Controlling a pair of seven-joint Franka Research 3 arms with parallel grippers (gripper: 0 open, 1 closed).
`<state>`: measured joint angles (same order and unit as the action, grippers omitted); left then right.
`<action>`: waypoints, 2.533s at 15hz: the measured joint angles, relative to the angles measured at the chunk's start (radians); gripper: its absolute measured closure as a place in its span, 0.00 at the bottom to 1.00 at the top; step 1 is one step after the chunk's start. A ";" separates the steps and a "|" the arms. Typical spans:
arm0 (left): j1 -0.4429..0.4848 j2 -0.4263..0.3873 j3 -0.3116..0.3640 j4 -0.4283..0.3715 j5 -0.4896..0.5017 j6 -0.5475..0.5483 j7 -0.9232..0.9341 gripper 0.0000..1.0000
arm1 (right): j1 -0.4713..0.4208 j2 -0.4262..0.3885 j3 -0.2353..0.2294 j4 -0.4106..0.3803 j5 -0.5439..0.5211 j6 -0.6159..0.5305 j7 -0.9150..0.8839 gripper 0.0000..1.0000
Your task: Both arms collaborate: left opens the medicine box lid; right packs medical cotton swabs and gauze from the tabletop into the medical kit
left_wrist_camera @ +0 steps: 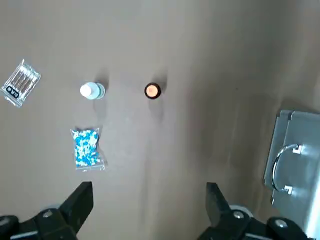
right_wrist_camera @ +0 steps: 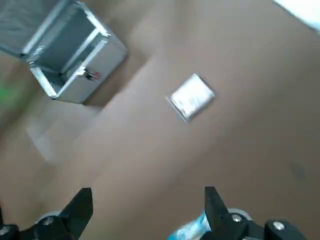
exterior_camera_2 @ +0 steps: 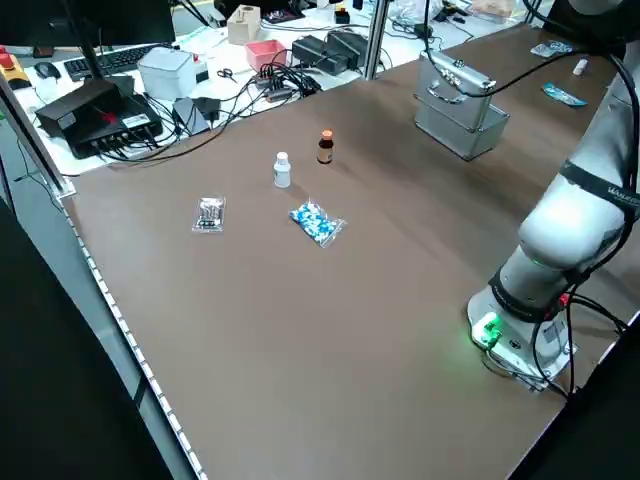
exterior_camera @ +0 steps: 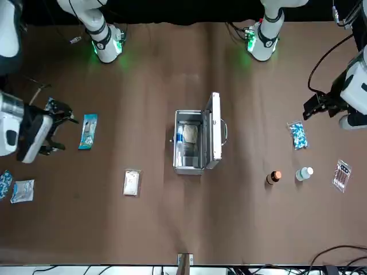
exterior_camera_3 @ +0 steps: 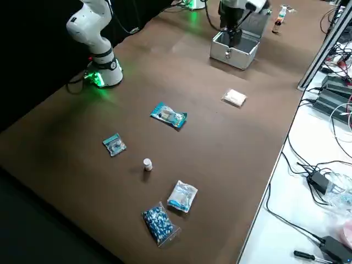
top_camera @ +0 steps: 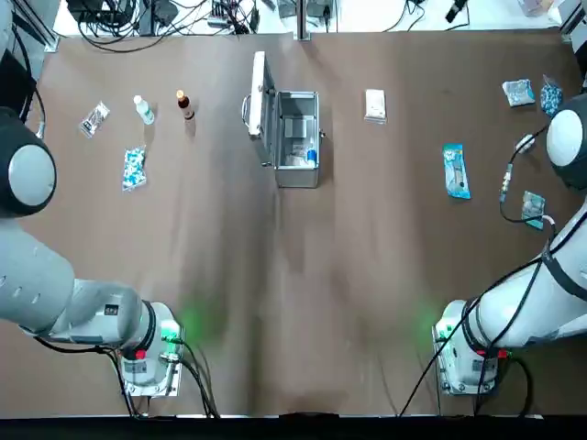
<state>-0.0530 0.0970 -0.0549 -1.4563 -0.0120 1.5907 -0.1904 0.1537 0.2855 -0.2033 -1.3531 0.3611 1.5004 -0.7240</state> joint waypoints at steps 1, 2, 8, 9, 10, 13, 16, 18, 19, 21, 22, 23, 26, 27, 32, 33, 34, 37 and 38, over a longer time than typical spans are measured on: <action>0.002 -0.012 0.000 -0.015 0.000 0.007 0.000 0.00 | -0.002 0.000 -0.003 0.000 -0.016 -0.011 0.090 0.01; 0.004 -0.023 0.001 -0.027 0.000 0.008 0.001 0.00 | -0.001 0.001 -0.003 0.000 -0.029 -0.029 0.193 0.01; 0.001 -0.042 0.000 -0.049 0.000 0.019 0.009 0.00 | -0.001 0.017 -0.001 -0.054 -0.114 -0.055 0.450 0.04; 0.000 -0.042 -0.001 -0.049 0.000 0.022 0.010 0.00 | -0.007 0.020 -0.003 -0.092 -0.116 -0.035 0.453 0.04; -0.003 -0.041 -0.002 -0.046 0.000 0.029 0.010 0.00 | -0.013 0.024 -0.005 -0.140 -0.120 0.003 0.453 0.04; -0.012 -0.031 -0.005 -0.022 0.000 0.039 0.010 0.00 | -0.027 0.042 -0.007 -0.304 -0.154 0.145 0.453 0.04; -0.012 -0.023 -0.005 -0.011 0.000 0.039 0.010 0.00 | -0.044 0.063 -0.007 -0.432 -0.190 0.284 0.452 0.07; -0.012 -0.021 -0.005 -0.010 -0.001 0.039 0.010 0.00 | -0.061 0.089 -0.008 -0.482 -0.192 0.355 0.452 0.09; -0.012 -0.020 -0.005 -0.010 -0.001 0.039 0.010 0.00 | -0.071 0.105 -0.008 -0.500 -0.193 0.381 0.452 0.10; -0.012 -0.017 -0.005 -0.010 -0.001 0.039 0.010 0.00 | -0.086 0.145 -0.008 -0.553 -0.195 0.437 0.452 0.15; -0.012 -0.017 -0.005 -0.010 -0.001 0.039 0.010 0.00 | -0.087 0.153 -0.008 -0.573 -0.196 0.456 0.452 0.16; -0.011 -0.016 -0.005 -0.010 -0.001 0.039 0.010 0.00 | -0.088 0.159 -0.008 -0.592 -0.196 0.476 0.452 0.17; -0.003 -0.015 -0.004 -0.010 -0.001 0.039 0.010 0.00 | -0.094 0.177 -0.008 -0.631 -0.198 0.496 0.452 0.23; -0.001 -0.015 -0.004 -0.010 -0.001 0.039 0.010 0.00 | -0.096 0.182 -0.008 -0.641 -0.199 0.497 0.452 0.24; 0.002 -0.013 -0.003 -0.010 -0.002 0.039 0.010 0.00 | -0.095 0.208 -0.005 -0.669 -0.222 0.517 0.452 0.33; 0.002 -0.013 -0.003 -0.010 -0.002 0.039 0.010 0.00 | -0.095 0.216 -0.005 -0.670 -0.224 0.527 0.452 0.37; 0.002 -0.012 -0.003 -0.010 -0.002 0.039 0.010 0.00 | -0.095 0.224 -0.005 -0.671 -0.224 0.532 0.452 0.41; 0.002 -0.012 -0.003 -0.010 -0.002 0.039 0.008 0.00 | -0.094 0.233 -0.005 -0.671 -0.228 0.537 0.452 0.55; 0.002 -0.012 -0.003 -0.010 -0.002 0.039 0.008 0.00 | -0.094 0.233 -0.005 -0.670 -0.229 0.537 0.452 0.65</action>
<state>-0.0510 0.0845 -0.0575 -1.4665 -0.0142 1.6301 -0.1827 0.0592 0.5187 -0.2082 -2.0235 0.1319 2.0371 -0.2715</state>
